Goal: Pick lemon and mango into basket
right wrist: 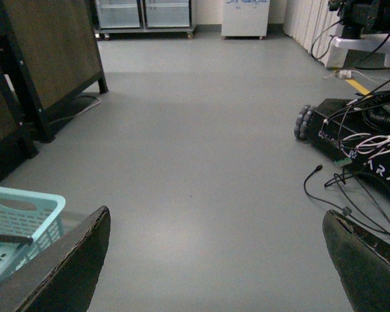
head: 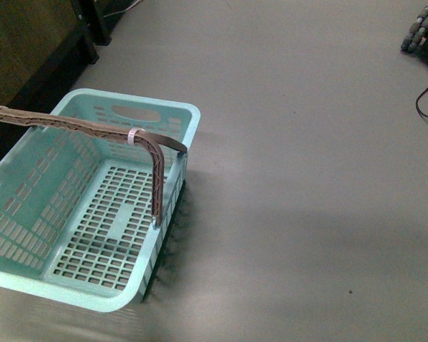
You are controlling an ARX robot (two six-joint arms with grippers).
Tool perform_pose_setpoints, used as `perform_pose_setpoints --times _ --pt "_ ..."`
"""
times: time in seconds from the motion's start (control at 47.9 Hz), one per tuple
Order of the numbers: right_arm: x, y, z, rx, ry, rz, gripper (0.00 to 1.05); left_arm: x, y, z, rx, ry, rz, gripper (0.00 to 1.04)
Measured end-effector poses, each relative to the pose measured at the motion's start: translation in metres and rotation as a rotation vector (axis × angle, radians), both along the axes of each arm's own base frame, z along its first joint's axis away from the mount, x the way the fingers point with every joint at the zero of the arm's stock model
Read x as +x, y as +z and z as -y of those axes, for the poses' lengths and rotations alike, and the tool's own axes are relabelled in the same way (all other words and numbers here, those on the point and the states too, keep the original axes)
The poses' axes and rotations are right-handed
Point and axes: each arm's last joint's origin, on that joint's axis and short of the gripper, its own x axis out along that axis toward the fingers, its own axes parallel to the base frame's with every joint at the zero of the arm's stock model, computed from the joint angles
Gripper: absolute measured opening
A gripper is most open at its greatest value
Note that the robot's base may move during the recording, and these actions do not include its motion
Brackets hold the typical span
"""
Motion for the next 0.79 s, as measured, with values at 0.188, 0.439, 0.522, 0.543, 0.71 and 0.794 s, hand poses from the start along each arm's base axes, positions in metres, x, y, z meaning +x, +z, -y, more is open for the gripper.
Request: perform_pose_setpoints --times 0.188,0.439,0.522,0.543,0.71,0.794 --pt "0.000 0.000 0.000 0.000 0.000 0.000 0.96 0.000 0.000 0.000 0.000 0.000 0.000 0.98" --pt "0.000 0.000 0.000 0.000 0.000 0.000 0.96 0.000 0.000 0.000 0.000 0.000 0.000 0.98" --pt "0.000 0.000 0.000 0.000 0.000 0.000 0.96 0.000 0.000 0.000 0.000 0.000 0.000 0.98" --pt "0.000 0.000 0.000 0.000 0.000 0.000 0.96 0.000 0.000 0.000 0.000 0.000 0.000 0.98" --pt "0.000 0.000 0.000 0.000 0.001 0.000 0.96 0.008 0.005 0.007 -0.302 0.247 -0.601 0.98" --pt "0.000 0.000 0.000 0.000 0.000 0.000 0.96 0.027 0.009 0.010 -0.543 0.324 -0.656 0.98"
